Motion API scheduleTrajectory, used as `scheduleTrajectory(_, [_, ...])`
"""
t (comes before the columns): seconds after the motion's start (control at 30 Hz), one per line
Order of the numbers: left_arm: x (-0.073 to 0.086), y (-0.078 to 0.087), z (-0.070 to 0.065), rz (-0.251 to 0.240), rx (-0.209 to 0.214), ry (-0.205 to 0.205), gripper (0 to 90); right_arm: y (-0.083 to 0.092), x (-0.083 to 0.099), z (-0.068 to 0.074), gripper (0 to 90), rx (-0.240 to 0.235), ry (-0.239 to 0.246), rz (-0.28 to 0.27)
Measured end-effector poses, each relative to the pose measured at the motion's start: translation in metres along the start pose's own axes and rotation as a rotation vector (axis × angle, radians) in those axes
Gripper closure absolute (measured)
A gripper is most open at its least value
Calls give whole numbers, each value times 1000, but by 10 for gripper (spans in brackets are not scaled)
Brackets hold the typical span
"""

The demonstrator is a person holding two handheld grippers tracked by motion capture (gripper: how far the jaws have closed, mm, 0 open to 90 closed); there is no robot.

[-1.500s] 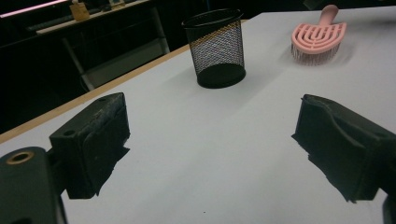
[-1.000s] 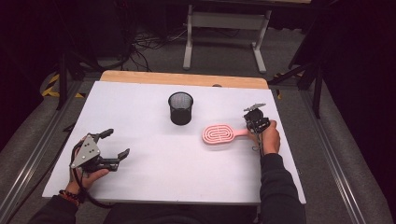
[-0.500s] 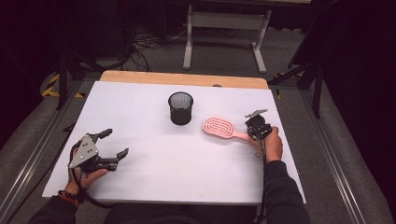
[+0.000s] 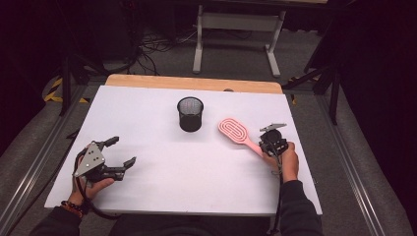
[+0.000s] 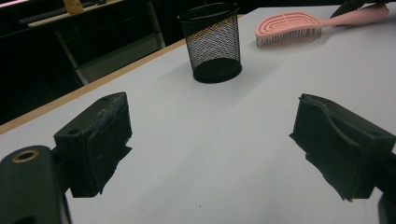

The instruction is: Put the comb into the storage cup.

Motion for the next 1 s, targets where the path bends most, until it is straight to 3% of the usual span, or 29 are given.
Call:
scheduleTrajectory(0.03, [0, -1, 0, 1, 1, -3, 124, 0, 2, 0, 898, -3, -5, -15])
scheduleTrajectory(0.33, [1, -1, -1, 11, 12, -15, 136, 9, 9, 1, 888, -67, 7, 24])
scheduleTrajectory(0.7, [3, -2, -4, 23, 68, -22, 109, 16, 18, 3, 892, -73, 39, 35])
scheduleTrajectory(1.0, [2, -2, -4, 21, 62, -29, 107, 20, 23, 6, 891, -67, 72, 42])
Point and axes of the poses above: each handheld gripper's, and its own axes: y roughly backward along the jaws, x roughly out of its underside, z roughly to its left, the point moved 5 cm from there along -y, roughly forward along the jaws, and after that the axes turned 14 degrees about -y, right-handed, at the moved point
